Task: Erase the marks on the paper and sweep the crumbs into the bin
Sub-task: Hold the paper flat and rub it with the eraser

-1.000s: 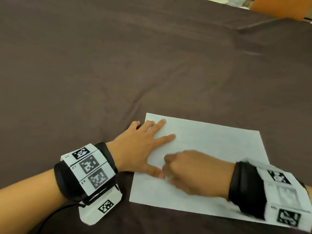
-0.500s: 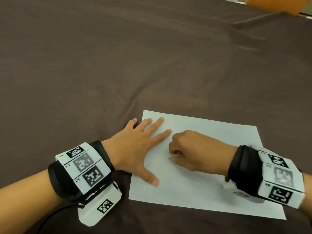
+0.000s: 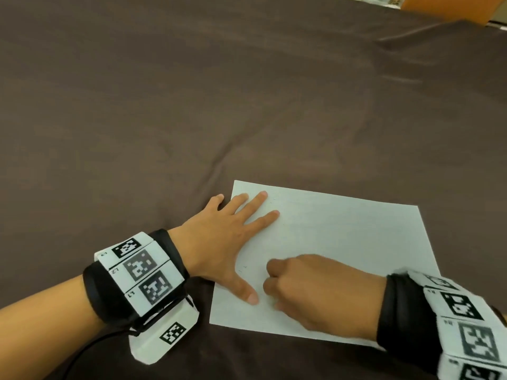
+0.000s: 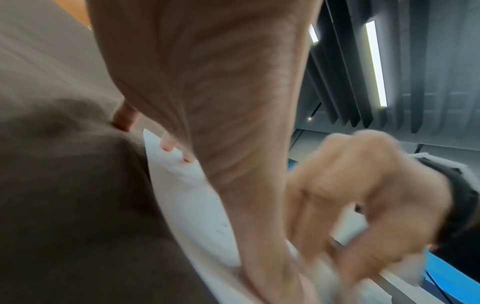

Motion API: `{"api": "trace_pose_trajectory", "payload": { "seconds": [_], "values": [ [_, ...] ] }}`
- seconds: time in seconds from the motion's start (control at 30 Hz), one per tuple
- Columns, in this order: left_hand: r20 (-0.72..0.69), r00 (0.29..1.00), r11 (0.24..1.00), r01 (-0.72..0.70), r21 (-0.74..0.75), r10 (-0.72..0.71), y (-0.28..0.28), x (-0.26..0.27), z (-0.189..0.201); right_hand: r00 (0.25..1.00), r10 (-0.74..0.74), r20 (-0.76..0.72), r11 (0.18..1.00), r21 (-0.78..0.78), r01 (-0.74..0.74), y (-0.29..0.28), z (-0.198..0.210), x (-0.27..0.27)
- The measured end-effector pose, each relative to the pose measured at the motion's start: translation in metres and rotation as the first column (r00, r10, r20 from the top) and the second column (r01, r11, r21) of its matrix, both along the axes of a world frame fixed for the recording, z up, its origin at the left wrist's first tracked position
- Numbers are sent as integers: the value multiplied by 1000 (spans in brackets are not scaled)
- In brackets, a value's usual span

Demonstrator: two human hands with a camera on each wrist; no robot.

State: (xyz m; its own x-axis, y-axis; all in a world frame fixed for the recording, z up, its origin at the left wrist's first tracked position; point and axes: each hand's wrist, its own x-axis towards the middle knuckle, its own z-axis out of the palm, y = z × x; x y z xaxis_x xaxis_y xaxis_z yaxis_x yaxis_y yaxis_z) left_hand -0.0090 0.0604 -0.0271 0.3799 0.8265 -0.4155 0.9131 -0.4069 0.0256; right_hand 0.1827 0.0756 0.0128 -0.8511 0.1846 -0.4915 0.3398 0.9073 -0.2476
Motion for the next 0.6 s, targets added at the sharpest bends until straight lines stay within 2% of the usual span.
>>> {"api": "trace_pose_trajectory", "payload": {
  "seconds": [0.07, 0.2, 0.27, 0.37, 0.5, 0.6],
  "values": [
    [-7, 1000, 1000, -9, -7, 9, 0, 0, 1, 1000, 15, -1, 999, -47, -15, -6, 1, -2],
    [-1, 1000, 1000, -30, 3, 30, 0, 2, 1, 980, -156, -123, 987, 8, 158, 40, 0, -9],
    [0, 999, 999, -33, -7, 33, -1, 2, 2, 961, -242, -133, 965, 67, 252, 65, -4, -14],
    [2, 999, 999, -43, -18, 43, -1, 3, 3, 933, -328, -151, 937, 73, 341, 96, -2, -24],
    [12, 999, 999, -37, -18, 38, -1, 3, 5, 908, -362, -213, 920, 73, 384, 115, -1, -31],
    [51, 998, 999, -46, 17, 45, -1, 0, 3, 932, -306, -196, 940, 90, 328, 100, -6, -23]
  ]
}}
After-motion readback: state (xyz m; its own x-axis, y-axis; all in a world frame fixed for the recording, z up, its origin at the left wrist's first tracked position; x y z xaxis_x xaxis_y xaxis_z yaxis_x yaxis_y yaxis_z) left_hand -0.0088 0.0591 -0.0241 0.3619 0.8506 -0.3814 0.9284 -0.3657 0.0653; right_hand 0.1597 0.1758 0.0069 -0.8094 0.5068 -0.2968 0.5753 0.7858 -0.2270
